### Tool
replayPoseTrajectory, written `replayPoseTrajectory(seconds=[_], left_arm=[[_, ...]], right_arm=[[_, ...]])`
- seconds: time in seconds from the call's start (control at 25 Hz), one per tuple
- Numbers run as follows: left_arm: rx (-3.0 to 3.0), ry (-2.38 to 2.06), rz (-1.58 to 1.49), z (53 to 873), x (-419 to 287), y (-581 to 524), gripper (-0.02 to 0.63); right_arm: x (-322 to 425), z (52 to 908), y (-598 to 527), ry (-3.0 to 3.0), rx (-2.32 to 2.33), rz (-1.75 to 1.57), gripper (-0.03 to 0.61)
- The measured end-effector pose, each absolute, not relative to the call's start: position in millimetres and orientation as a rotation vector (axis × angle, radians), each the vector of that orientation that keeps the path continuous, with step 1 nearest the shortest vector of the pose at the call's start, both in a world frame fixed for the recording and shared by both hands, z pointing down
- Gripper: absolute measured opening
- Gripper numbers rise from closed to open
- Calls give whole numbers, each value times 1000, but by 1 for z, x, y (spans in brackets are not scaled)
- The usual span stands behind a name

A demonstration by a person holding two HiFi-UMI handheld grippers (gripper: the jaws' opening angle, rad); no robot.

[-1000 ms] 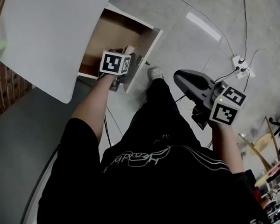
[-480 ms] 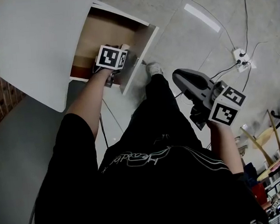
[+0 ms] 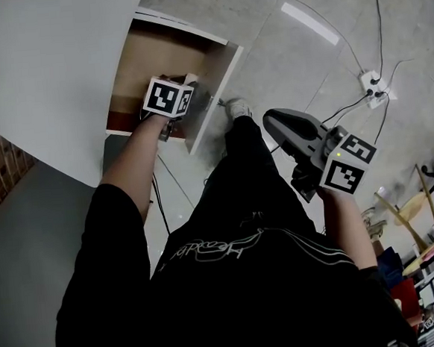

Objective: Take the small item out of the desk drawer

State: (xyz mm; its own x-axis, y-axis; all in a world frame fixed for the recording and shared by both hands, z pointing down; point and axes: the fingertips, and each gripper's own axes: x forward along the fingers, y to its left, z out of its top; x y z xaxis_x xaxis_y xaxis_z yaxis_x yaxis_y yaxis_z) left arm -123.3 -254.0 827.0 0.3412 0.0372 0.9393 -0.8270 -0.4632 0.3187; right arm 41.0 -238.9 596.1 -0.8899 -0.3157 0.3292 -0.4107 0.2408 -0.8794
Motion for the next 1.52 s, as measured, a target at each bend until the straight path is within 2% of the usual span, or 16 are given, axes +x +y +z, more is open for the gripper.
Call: replayPoseTrajectory(seconds=[0.76,1.16,1.52], left_arm=[[1795,-832,1260,795,-126,-264,133],[1866,-1057,1161,708,-137,-265,133],[2082,-1141,965,570,-117,-224,133]], right_arm=[[31,577,-239,-2447,701,1713,58],[31,529,-197,-2517,757,1626,58],[31,454,-146,-2630,823,1443,58]])
